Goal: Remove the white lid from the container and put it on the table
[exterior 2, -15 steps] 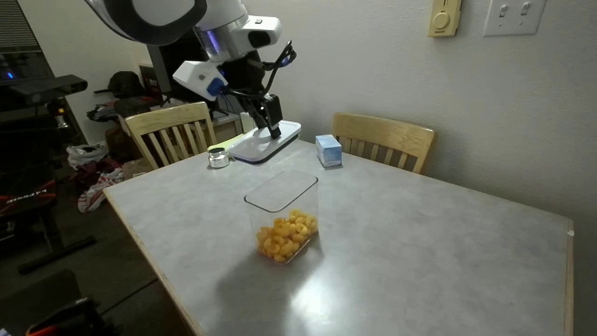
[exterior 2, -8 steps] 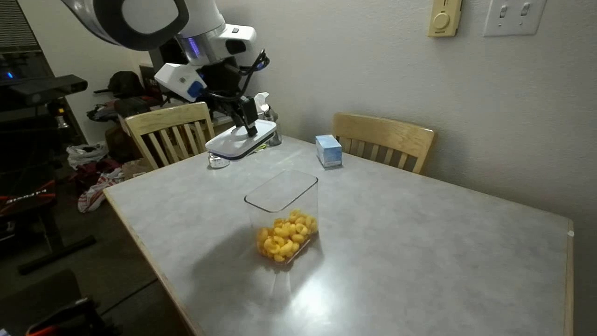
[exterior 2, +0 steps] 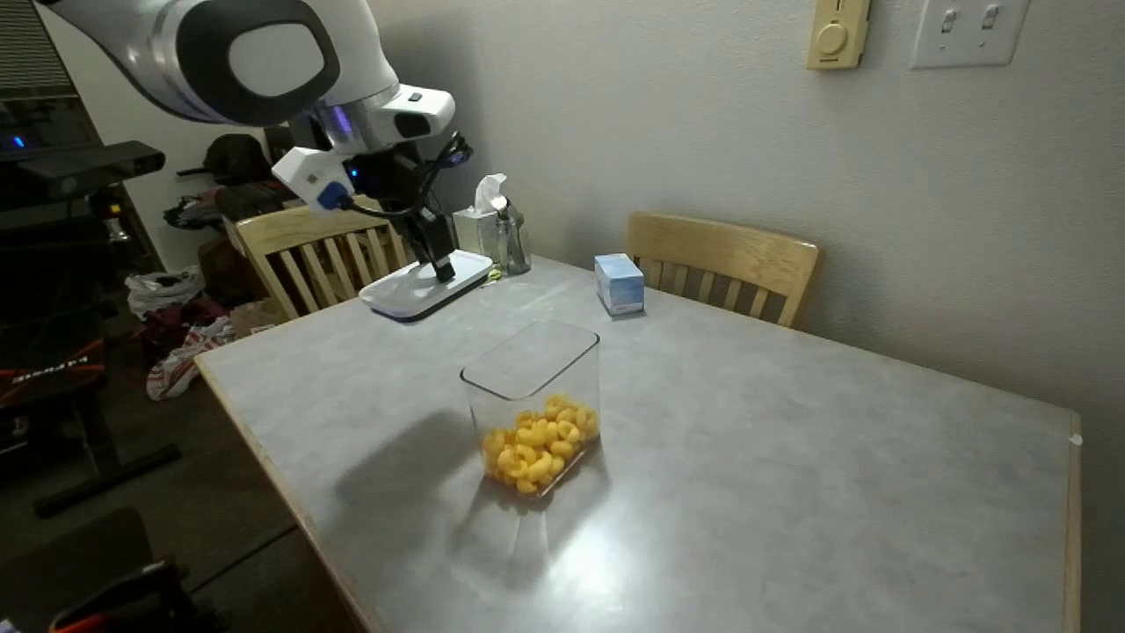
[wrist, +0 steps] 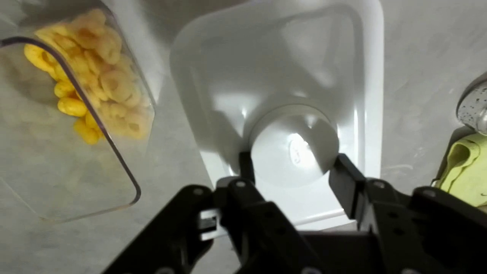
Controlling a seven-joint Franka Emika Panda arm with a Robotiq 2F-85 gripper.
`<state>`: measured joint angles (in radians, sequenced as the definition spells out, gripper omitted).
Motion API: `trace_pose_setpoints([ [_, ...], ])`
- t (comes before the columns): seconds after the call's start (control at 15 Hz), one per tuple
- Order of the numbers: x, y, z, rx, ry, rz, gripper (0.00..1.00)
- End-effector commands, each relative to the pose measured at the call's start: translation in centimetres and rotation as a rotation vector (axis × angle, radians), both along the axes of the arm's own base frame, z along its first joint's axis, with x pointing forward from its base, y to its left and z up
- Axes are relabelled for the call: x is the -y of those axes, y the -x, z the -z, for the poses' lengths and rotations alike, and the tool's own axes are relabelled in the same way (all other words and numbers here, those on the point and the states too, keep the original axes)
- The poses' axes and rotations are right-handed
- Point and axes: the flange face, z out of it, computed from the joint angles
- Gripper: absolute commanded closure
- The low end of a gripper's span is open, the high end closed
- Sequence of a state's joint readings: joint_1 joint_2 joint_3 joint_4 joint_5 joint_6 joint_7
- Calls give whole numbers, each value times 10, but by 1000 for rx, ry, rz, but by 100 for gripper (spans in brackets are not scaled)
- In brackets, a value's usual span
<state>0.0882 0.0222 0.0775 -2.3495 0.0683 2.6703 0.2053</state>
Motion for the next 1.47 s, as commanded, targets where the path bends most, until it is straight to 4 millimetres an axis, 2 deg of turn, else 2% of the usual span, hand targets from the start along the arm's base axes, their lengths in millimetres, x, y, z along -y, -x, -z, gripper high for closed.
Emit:
trace_pose_setpoints([
  [0.0, -8, 6, 21, -2, 41, 64, 72],
  [0.33, -23, 12, 46, -40, 104, 196, 72],
  [0.6, -33, 18, 71, -108, 54, 155, 72],
  [0.93, -26, 22, 109, -202, -11, 92, 72],
  [1.4, -18, 18, 145, -265, -32, -5, 72],
])
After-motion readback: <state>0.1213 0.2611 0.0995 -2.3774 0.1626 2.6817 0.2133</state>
